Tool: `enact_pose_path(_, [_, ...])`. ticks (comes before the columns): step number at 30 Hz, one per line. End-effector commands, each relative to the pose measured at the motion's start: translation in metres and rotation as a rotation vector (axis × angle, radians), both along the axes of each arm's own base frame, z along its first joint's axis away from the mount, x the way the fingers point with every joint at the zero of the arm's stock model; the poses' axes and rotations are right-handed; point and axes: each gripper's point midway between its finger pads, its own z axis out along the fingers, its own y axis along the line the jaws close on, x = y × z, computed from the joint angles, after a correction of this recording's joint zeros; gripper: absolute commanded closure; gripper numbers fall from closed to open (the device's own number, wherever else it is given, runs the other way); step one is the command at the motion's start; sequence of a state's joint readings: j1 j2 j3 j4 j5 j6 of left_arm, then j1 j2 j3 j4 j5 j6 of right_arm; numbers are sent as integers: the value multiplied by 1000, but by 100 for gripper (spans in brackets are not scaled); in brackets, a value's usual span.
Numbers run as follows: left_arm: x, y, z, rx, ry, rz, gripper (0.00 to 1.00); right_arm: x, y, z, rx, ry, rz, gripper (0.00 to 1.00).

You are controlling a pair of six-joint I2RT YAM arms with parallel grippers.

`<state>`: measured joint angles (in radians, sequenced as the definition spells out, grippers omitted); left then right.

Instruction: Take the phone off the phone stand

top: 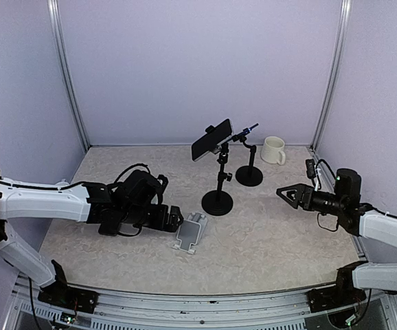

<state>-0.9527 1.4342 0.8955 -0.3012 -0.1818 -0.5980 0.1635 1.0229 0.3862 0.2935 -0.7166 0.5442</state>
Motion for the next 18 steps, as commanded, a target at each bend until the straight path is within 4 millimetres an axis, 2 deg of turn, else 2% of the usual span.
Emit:
enact_pose_path(1, [1, -32, -6, -5, -13, -2, 1, -3, 2, 3, 2, -7, 3, 0])
enact_pose_path(8, [-10, -65, -28, 52, -1, -61, 1, -3, 2, 3, 4, -2, 4, 0])
enact_pose_path(12, [-11, -76, -37, 49, 12, -67, 1, -3, 3, 3, 3, -1, 4, 0])
enact_pose_path(18, [-7, -78, -51, 89, 19, -50, 4, -3, 2, 5, -3, -7, 5, 0])
